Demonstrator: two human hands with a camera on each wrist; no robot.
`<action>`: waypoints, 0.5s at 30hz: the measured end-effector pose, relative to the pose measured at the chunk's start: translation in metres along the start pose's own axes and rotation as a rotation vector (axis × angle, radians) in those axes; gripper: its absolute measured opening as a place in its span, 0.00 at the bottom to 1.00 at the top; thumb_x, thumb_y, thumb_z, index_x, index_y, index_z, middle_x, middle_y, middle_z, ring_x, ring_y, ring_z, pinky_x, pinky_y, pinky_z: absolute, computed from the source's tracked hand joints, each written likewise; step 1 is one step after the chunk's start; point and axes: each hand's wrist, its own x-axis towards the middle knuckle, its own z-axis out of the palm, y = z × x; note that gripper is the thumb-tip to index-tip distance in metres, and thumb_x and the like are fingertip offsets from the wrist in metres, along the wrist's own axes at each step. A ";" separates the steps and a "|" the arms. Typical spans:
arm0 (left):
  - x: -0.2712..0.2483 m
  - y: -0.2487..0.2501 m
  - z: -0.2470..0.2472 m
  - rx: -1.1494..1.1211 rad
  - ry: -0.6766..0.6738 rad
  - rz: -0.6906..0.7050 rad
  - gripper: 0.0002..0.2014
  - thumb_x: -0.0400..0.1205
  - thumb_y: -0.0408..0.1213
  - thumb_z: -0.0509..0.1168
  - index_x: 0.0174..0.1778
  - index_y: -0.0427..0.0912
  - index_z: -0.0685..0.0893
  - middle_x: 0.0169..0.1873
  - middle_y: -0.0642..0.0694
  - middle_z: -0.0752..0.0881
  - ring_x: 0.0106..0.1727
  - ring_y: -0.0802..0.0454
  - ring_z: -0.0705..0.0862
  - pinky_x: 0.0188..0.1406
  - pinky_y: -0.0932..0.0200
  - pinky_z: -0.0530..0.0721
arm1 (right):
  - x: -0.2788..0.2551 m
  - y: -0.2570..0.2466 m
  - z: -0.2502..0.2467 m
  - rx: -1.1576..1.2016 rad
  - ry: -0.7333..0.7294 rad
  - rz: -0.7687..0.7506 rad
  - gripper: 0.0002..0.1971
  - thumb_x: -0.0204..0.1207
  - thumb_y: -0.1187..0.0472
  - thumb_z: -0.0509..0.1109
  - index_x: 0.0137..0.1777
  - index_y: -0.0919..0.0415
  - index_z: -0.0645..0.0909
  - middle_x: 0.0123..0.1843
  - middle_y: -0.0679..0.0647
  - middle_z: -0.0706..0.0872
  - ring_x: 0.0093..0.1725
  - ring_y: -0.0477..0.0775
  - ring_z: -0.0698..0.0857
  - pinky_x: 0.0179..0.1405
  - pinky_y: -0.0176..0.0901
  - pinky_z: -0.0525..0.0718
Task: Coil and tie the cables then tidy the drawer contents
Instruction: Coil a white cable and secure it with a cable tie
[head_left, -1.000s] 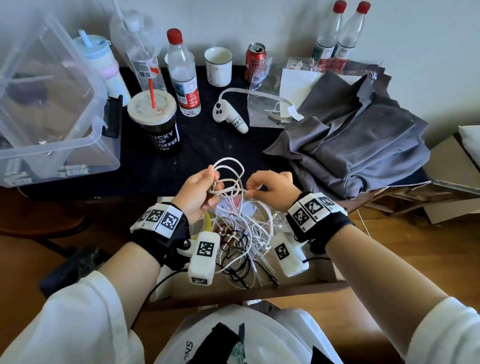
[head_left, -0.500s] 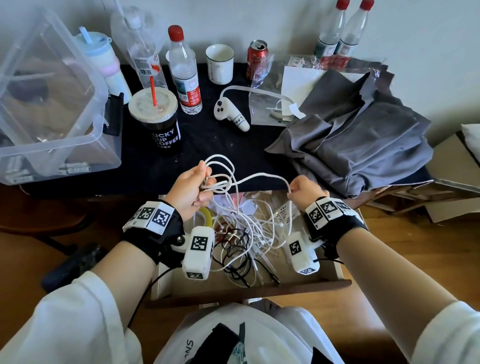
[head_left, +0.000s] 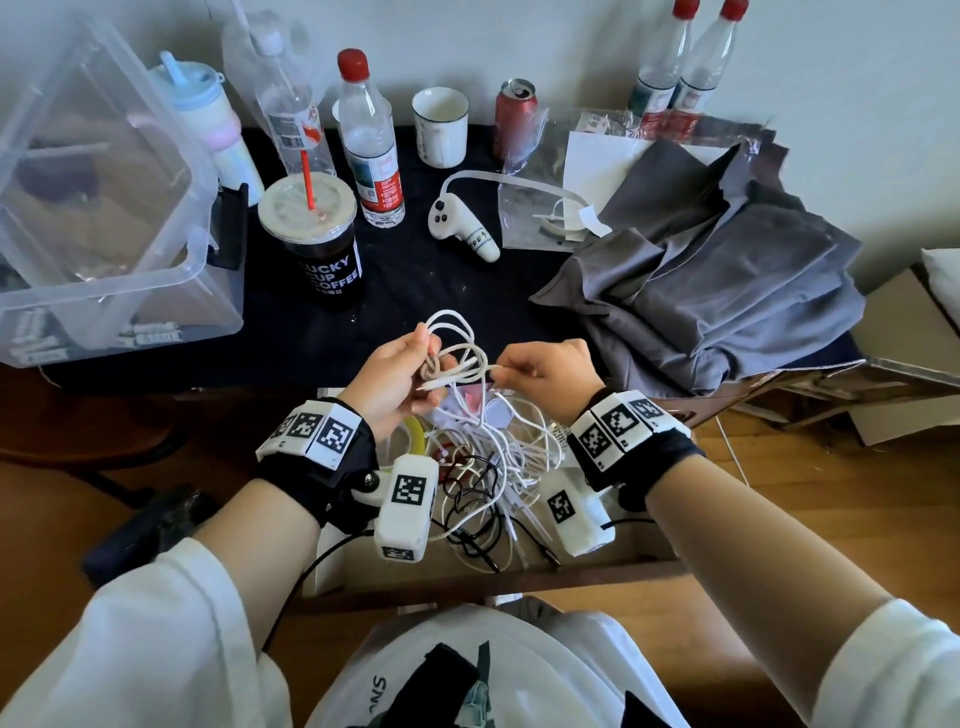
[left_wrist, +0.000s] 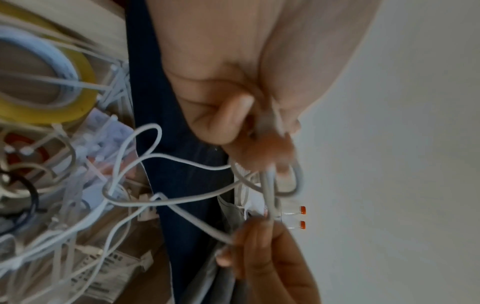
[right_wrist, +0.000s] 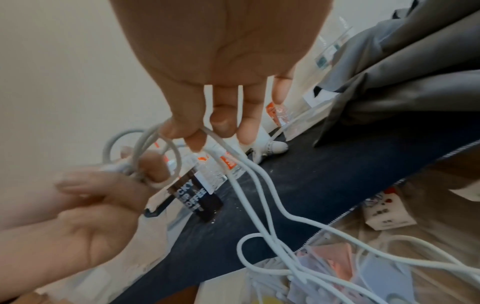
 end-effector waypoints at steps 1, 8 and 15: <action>-0.001 -0.001 -0.002 0.014 0.010 -0.004 0.18 0.88 0.47 0.48 0.35 0.43 0.70 0.30 0.48 0.85 0.17 0.58 0.74 0.12 0.69 0.64 | 0.000 0.007 0.000 -0.009 0.000 0.050 0.12 0.81 0.49 0.62 0.39 0.52 0.80 0.32 0.45 0.82 0.41 0.46 0.79 0.60 0.46 0.63; -0.011 0.005 -0.010 0.022 -0.024 0.000 0.17 0.88 0.48 0.47 0.36 0.45 0.70 0.39 0.43 0.91 0.19 0.57 0.78 0.17 0.68 0.66 | -0.003 0.056 0.004 -0.049 -0.155 0.434 0.13 0.76 0.46 0.67 0.34 0.51 0.78 0.39 0.51 0.83 0.49 0.58 0.84 0.53 0.48 0.78; -0.008 0.006 0.001 0.045 -0.079 0.047 0.13 0.88 0.41 0.50 0.44 0.40 0.75 0.28 0.46 0.88 0.19 0.59 0.77 0.17 0.70 0.70 | 0.000 0.018 -0.001 0.428 0.077 0.093 0.23 0.65 0.63 0.80 0.58 0.46 0.77 0.38 0.46 0.78 0.31 0.39 0.77 0.39 0.32 0.76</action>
